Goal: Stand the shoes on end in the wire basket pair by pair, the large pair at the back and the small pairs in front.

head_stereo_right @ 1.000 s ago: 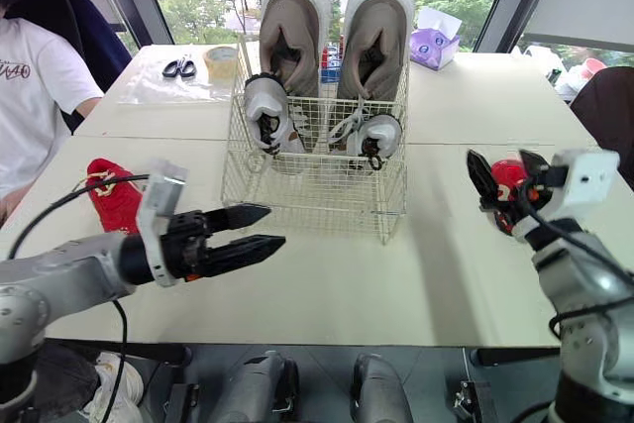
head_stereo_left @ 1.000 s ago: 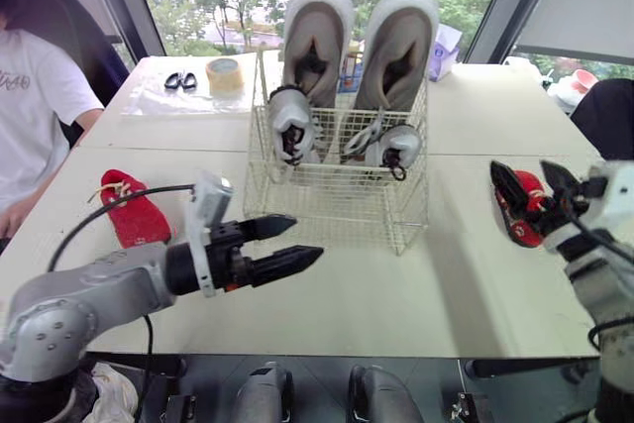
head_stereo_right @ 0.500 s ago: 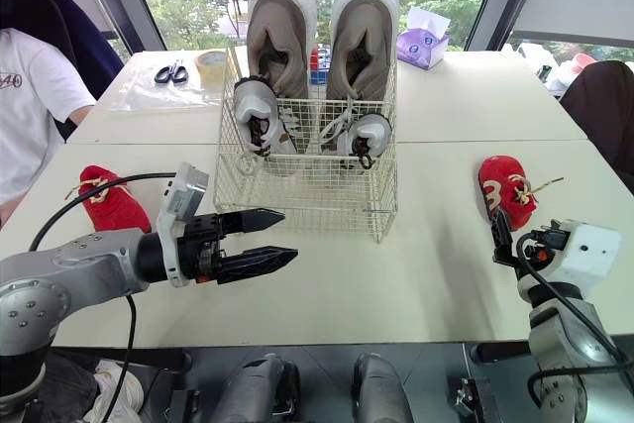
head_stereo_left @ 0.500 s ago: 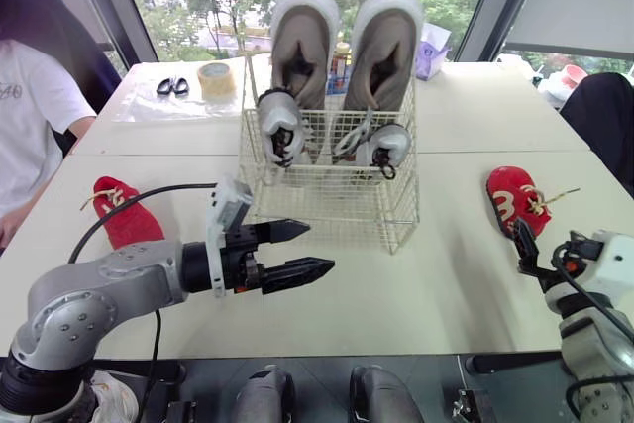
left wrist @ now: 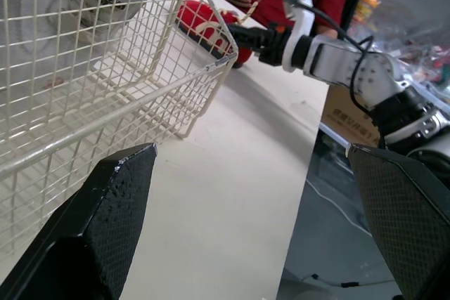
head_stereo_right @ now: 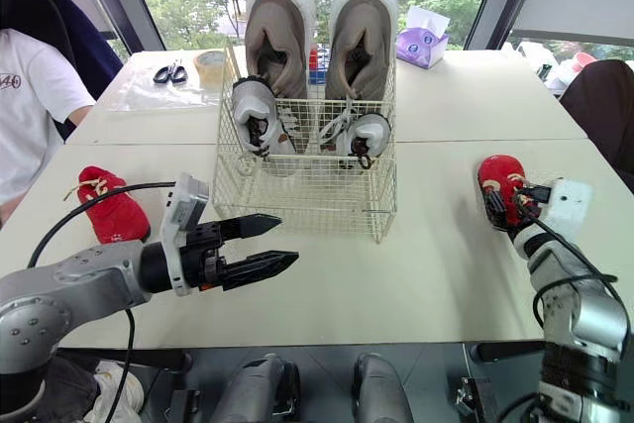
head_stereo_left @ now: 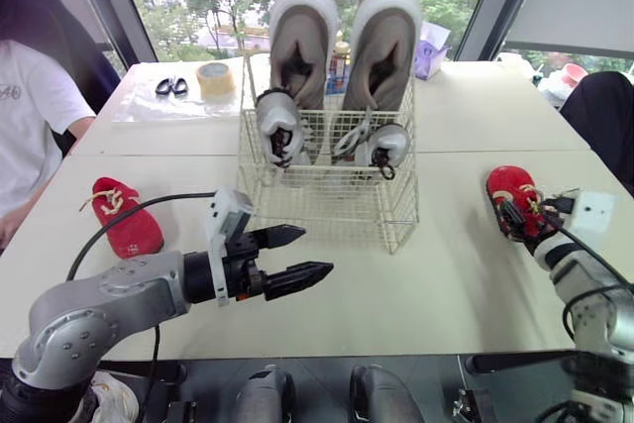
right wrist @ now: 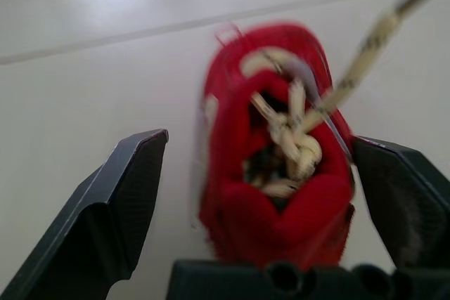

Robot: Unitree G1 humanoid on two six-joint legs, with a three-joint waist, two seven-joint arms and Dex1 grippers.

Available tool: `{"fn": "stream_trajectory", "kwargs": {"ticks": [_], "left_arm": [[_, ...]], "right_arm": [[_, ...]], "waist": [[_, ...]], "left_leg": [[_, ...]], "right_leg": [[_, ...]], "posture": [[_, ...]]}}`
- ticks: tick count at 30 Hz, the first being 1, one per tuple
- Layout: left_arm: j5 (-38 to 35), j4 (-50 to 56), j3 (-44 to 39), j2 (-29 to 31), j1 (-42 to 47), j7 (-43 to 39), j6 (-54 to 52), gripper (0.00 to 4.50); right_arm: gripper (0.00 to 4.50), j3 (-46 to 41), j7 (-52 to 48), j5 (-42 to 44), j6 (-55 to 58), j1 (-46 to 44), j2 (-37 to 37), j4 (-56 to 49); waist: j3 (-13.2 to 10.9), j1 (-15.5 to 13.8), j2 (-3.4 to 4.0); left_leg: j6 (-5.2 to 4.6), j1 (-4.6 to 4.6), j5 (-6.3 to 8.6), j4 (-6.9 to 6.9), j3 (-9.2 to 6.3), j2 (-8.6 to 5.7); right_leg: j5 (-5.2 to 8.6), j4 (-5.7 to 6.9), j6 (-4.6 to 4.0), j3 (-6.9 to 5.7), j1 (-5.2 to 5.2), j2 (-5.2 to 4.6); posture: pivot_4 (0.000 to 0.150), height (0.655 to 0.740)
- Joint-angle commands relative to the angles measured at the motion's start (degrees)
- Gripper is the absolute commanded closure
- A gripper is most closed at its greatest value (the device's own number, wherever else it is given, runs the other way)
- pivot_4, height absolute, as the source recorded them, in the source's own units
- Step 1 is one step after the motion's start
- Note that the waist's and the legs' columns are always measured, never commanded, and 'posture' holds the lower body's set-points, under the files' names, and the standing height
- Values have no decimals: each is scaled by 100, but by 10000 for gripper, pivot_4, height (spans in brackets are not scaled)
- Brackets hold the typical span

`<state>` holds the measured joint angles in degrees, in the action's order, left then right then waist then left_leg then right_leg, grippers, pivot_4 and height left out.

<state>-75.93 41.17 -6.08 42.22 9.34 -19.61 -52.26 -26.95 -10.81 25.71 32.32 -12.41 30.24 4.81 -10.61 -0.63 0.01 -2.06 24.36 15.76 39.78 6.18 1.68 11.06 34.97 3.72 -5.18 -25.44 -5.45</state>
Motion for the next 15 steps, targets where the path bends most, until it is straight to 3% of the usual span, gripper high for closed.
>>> {"fn": "stream_trajectory", "kwargs": {"ticks": [1, 3, 6, 7, 11, 13, 15], "left_arm": [[-327, 206, -450, 169, -89, 231, 154, 0], [-418, 205, -778, 417, -175, 578, 111, 0], [-329, 102, -1174, 828, -115, 950, 74, 0], [-394, 24, -1285, 934, -77, 1004, 80, 0], [-2897, -1295, -1949, 1070, 381, 557, 261, 0], [-3520, -1887, -2132, 1004, 833, 658, 489, 0], [-3666, -2190, -2131, 1002, 1205, 777, 587, 0]], "right_arm": [[18335, 190, -203, -160, -130, -83, 49, 73], [28975, 202, -152, -198, -69, -71, 11, 15], [40145, 195, -100, -351, -297, -86, 31, -246], [40145, 180, -84, -409, -424, -111, 46, -343], [40145, -230, 145, -363, -1135, -1190, 371, -705], [40145, -282, 80, -324, -1489, -2068, 681, -689], [40145, -180, -161, -261, -1698, -2787, 918, -572]], "waist": [[1, 5, -2], [1, 24, -2], [1, 25, -1], [0, 25, 0], [-17, 24, 29], [-45, 29, 66], [-54, 26, 79]], "left_leg": [[0, 0, 0, 0, 0, 1], [1, -2, -1, 0, -1, 4], [2, -4, -1, -2, -3, 7], [2, -4, -1, -2, -3, 6], [4, 0, -2, -2, 1, 4], [6, 5, -3, 2, 5, 3], [5, 13, -4, 2, 10, -1]], "right_leg": [[0, 0, 1, 0, 0, 0], [0, 1, 0, 0, 0, 3], [0, 3, 2, -1, 0, 6], [0, 3, 2, -1, 0, 6], [0, 3, 3, -1, -7, 2], [-1, 6, 4, 1, -15, 1], [-3, 15, 5, 8, -29, 0]], "posture": [[1500, 7400], [1500, 7400], [1500, 7400], [1500, 7400], [1500, 7400], [1500, 7400], [1500, 7400]]}}
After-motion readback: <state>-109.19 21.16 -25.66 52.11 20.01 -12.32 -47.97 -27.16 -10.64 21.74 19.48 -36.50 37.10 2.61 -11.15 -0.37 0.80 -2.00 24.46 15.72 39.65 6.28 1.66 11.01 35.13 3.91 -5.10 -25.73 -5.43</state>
